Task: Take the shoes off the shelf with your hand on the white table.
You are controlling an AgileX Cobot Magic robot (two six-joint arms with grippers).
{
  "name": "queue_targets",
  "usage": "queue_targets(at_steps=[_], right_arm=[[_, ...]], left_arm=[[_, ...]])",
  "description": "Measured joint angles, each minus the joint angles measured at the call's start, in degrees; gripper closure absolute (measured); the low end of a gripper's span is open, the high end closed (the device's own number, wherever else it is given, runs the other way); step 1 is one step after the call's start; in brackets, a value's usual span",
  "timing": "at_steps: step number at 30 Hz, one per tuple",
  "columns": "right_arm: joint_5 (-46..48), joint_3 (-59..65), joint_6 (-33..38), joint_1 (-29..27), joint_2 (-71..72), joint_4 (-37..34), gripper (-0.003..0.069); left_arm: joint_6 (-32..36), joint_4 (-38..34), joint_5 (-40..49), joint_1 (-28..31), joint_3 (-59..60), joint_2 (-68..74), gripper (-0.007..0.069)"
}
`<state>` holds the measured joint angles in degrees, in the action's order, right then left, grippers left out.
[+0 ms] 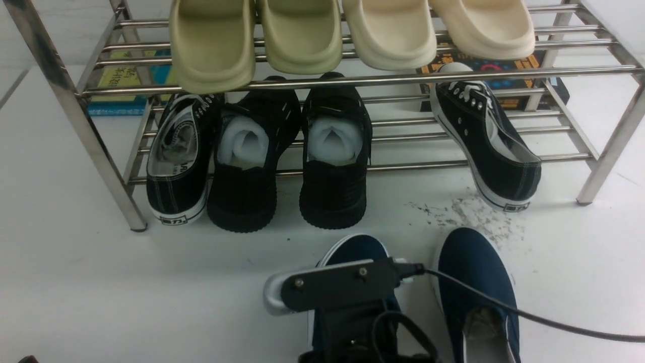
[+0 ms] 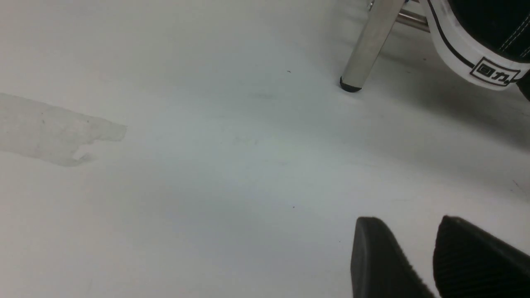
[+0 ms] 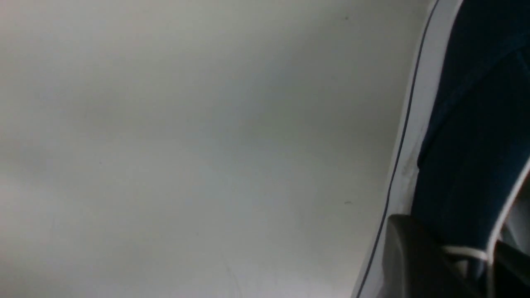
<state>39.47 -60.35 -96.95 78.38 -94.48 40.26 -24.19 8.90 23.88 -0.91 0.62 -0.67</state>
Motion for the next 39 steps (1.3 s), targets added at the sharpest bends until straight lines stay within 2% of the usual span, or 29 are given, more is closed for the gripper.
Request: queue_targets(at_steps=[5,12,15,21,25,26,27,28,30,31,32,33,35,39], right_arm=[[0.5,0.0,0.0,-1.0,-2.4,0.2,0.0558],[-1.2,0.0,0.2,-6.7,-5.8,0.2,0.055],[-5.2,0.0,2.4,-9.6,-6.3,0.3,0.0546],[-7.4,0.0,4.6,-10.1,-6.8,-1.6,0.0522],[-7.3,0.0,5.8,-9.6,-6.8,-2.7,0.0442],[-7.4,0.0,6.2,-9.5,-6.8,-3.4,0.0391],[-7.4,0.0,6.2,-9.4,-6.8,-3.6,0.0383],[-7.4,0.0,6.5,-9.4,-6.5,-4.6,0.0317],[-7.1,0.0,7.1,-9.4,-5.7,-6.3,0.0243],[-7.0,0.0,7.3,-9.4,-5.6,-6.8,0.0228],[-6.0,0.0,9.5,-9.4,-3.9,-8.5,0.0174],[-5.6,0.0,9.9,-9.4,-3.7,-9.0,0.0163],[-2.4,-0.5,15.1,-9.4,0.1,-12.0,0.0123],[6.6,-3.2,27.5,-9.3,9.5,-15.9,0.0123]], left_arm=[[0.0,0.0,0.0,0.0,0.0,0.0,0.0385],[0.0,0.0,0.0,0.0,0.0,0.0,0.0385],[0.0,0.0,0.0,0.0,0.0,0.0,0.0385],[0.0,0.0,0.0,0.0,0.0,0.0,0.0385],[0.0,0.0,0.0,0.0,0.0,0.0,0.0385],[0.0,0.0,0.0,0.0,0.0,0.0,0.0385],[0.0,0.0,0.0,0.0,0.0,0.0,0.0385],[0.0,0.0,0.0,0.0,0.0,0.0,0.0385],[0.0,0.0,0.0,0.0,0.0,0.0,0.0385],[0.0,0.0,0.0,0.0,0.0,0.0,0.0385],[0.0,0.0,0.0,0.0,0.0,0.0,0.0385],[0.0,0.0,0.0,0.0,0.0,0.0,0.0385],[0.0,0.0,0.0,0.0,0.0,0.0,0.0385],[0.0,0.0,0.0,0.0,0.0,0.0,0.0385]])
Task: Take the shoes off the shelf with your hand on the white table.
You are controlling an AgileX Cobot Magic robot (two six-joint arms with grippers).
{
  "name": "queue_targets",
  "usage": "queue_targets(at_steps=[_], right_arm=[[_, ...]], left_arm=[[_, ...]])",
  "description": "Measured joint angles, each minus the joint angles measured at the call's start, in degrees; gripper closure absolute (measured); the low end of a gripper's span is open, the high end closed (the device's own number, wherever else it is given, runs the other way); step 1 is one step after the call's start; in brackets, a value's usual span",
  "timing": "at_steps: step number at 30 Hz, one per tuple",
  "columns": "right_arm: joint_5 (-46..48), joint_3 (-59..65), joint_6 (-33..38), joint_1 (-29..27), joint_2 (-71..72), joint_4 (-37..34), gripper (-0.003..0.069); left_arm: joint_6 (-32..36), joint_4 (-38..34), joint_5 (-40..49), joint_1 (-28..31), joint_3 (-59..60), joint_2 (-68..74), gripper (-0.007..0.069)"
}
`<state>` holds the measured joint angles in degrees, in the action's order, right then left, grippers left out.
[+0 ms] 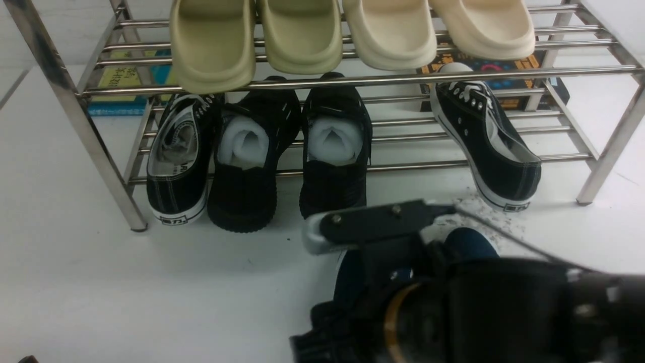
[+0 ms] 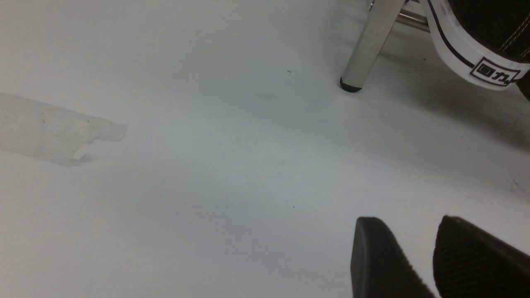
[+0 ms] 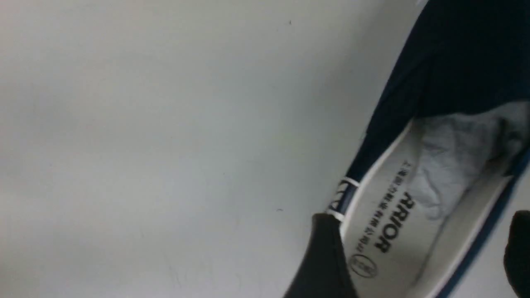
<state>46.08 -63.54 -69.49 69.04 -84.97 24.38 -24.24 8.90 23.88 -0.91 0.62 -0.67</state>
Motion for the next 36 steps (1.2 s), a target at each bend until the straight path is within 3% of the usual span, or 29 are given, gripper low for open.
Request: queue_targets(at_steps=[4,5,7,10,13,16,21,23,29,36], right_arm=[[11.7,-4.2,11.2,0.0,9.9,-0.4,0.022],[11.7,-4.5,11.2,0.0,10.4,-0.4,0.0228],[20.2,-7.0,17.6,0.0,17.2,0.0,0.037],[24.2,-7.7,22.2,0.0,25.2,0.3,0.0541],[25.2,-7.4,24.4,0.0,32.7,-1.0,0.0659],[25.4,-3.5,26.5,0.0,45.8,-2.7,0.0672],[24.5,8.3,27.0,0.0,61.0,0.6,0.0672],[17.6,18.7,26.5,0.0,70.6,3.1,0.0672],[-2.1,35.0,25.7,0.0,80.0,6.4,0.0669],[-18.5,41.6,25.6,0.0,80.2,11.3,0.0664]], left_arm=[[0.0,0.0,0.0,0.0,0.0,0.0,0.0385],[0.0,0.0,0.0,0.0,0.0,0.0,0.0385],[0.0,0.0,0.0,0.0,0.0,0.0,0.0385],[0.0,0.0,0.0,0.0,0.0,0.0,0.0385],[0.0,0.0,0.0,0.0,0.0,0.0,0.0385],[0.0,0.0,0.0,0.0,0.0,0.0,0.0385],[0.0,0.0,0.0,0.0,0.0,0.0,0.0385],[0.0,0.0,0.0,0.0,0.0,0.0,0.0385],[0.0,0.0,0.0,0.0,0.0,0.0,0.0385],[0.0,0.0,0.0,0.0,0.0,0.0,0.0385]])
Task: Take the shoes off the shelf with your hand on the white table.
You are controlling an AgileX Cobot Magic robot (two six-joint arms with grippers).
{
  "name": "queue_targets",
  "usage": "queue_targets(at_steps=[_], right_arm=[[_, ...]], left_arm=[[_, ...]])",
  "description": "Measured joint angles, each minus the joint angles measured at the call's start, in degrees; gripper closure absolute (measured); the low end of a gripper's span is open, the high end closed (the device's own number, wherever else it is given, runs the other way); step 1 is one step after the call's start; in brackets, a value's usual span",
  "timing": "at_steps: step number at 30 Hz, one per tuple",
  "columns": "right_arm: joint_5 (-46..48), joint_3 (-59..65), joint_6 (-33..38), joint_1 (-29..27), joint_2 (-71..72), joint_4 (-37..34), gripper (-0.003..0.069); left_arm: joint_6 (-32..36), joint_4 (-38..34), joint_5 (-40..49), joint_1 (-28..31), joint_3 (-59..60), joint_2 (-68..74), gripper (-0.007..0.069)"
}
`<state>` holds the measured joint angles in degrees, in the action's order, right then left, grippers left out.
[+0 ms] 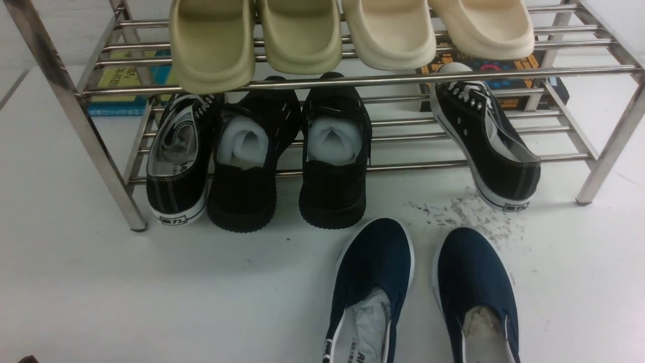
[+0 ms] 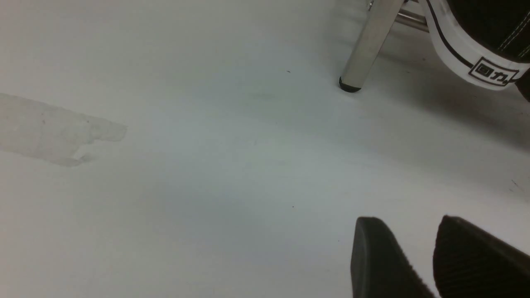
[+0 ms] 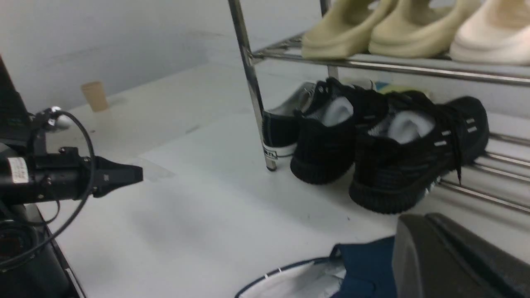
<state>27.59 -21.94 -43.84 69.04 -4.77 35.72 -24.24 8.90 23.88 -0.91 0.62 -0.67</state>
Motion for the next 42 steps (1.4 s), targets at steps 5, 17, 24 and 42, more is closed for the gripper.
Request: queue_targets(at_steps=[5,17,24,42], right_arm=[[-4.0,0.3,0.0,0.0,0.0,1.3,0.0659],[-4.6,0.4,0.0,0.0,0.0,3.4,0.0654],[-6.8,0.4,0.0,0.0,0.0,3.5,0.0649],[-7.7,3.3,35.3,-1.3,-2.1,-32.9,0.0634]], left_arm=[[0.0,0.0,0.0,0.0,0.0,0.0,0.0385],[0.1,0.0,0.0,0.0,0.0,0.0,0.0385],[0.1,0.0,0.0,0.0,0.0,0.0,0.0385],[0.1,0.0,0.0,0.0,0.0,0.0,0.0385]])
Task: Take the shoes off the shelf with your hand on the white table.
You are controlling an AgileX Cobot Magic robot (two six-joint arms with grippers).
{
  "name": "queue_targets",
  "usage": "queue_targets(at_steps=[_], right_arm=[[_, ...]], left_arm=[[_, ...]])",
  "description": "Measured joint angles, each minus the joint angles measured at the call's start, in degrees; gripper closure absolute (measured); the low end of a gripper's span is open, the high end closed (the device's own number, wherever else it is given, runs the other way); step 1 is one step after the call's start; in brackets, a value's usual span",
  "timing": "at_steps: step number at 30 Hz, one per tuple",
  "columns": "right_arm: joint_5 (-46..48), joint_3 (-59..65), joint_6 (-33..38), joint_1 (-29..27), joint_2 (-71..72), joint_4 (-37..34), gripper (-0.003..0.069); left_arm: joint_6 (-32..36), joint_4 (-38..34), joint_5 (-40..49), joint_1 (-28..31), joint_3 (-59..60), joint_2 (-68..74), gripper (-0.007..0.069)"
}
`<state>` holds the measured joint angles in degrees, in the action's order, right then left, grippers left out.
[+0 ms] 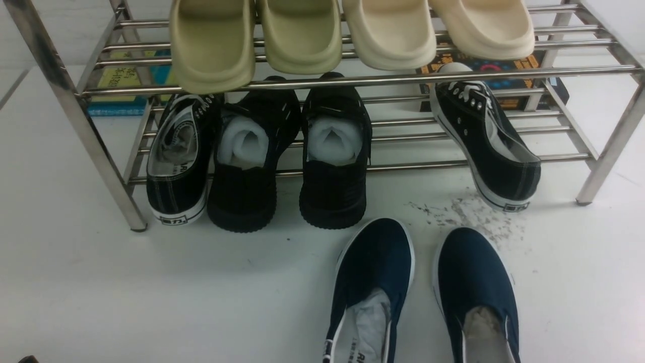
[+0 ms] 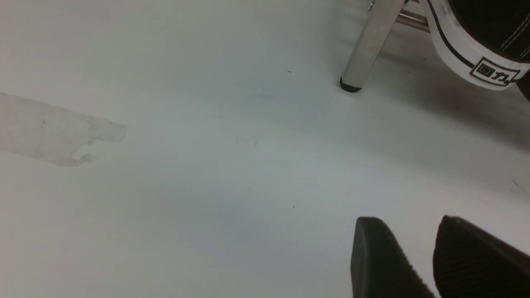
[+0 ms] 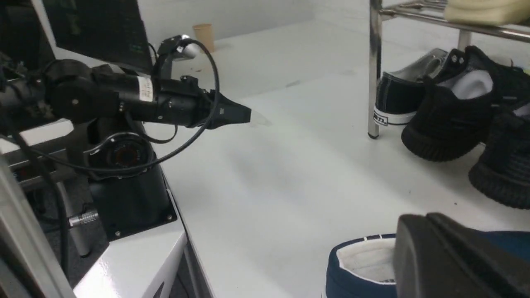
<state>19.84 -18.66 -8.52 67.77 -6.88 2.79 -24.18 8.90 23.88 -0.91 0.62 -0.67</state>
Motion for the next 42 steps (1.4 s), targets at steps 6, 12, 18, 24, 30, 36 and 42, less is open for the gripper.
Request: queue_targets(at_steps=[6,12,18,24,30,36,42], right_arm=[[-4.5,6.9,12.6,-15.3,7.1,-15.1,0.0627],[-3.7,10.1,9.3,-32.6,7.5,-17.0,0.062],[-1.2,13.6,4.7,-43.7,7.5,-11.8,0.0613],[-0.5,17.2,3.4,-54.4,7.5,-10.8,0.0605],[3.1,17.7,3.3,-61.7,7.5,-7.7,0.0597],[4.0,19.1,2.9,-65.7,7.5,-6.9,0.0583],[4.0,19.1,-1.3,-66.6,7.5,-6.5,0.0578]], left_arm=[[0.0,0.0,0.0,0.0,0.0,0.0,0.0385],[0.0,0.0,0.0,0.0,0.0,0.0,0.0385],[0.0,0.0,0.0,0.0,0.0,0.0,0.0385],[0.0,0.0,0.0,0.0,0.0,0.0,0.0385],[0.0,0.0,0.0,0.0,0.0,0.0,0.0385],[0.0,0.0,0.0,0.0,0.0,0.0,0.0385],[0.0,0.0,0.0,0.0,0.0,0.0,0.0385]])
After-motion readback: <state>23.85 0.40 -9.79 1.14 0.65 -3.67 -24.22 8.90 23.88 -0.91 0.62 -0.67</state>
